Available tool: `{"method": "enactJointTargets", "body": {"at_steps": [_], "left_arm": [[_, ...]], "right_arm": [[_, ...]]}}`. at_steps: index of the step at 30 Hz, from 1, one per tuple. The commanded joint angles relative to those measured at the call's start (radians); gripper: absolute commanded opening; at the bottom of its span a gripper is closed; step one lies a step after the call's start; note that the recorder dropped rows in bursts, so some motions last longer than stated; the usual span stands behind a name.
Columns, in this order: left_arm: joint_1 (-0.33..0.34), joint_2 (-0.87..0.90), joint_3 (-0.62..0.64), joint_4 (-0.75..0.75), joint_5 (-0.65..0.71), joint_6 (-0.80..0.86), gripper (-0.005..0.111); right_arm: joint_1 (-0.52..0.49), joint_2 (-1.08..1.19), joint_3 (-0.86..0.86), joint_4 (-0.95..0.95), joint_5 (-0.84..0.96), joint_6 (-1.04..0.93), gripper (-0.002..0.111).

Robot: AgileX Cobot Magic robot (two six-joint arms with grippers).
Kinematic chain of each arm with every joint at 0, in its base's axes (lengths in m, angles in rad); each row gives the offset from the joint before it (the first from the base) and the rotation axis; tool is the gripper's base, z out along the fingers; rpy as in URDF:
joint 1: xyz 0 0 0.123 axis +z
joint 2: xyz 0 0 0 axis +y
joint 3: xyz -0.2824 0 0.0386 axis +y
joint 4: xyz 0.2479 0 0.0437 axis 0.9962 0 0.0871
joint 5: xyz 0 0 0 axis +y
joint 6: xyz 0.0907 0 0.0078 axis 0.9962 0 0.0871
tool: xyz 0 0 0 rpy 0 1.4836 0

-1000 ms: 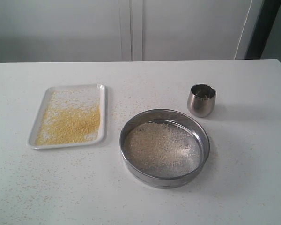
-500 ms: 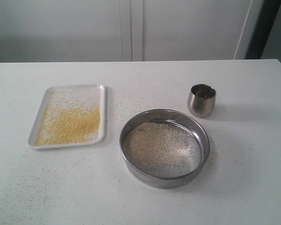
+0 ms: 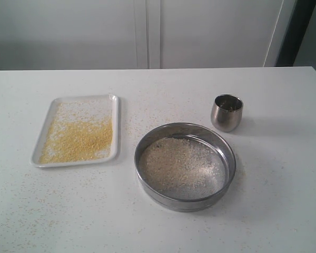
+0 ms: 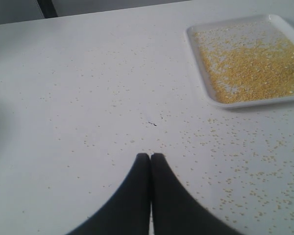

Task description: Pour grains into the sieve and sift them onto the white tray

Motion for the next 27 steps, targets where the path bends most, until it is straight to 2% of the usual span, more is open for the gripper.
{"method": "enactJointTargets", "body": {"at_steps": [1,27], "left_arm": [[0.002,-0.003,0.004,-0.012,-0.006,-0.01,0.0],[0.002,-0.003,0.004,-0.012,-0.006,-0.01,0.0]], "right_arm": [[-0.003,-0.031,0.038,-0.007,-0.004,-0.008,0.0],[-0.003,-0.046,0.048,-0.032,-0.013,0.008,0.0]]}}
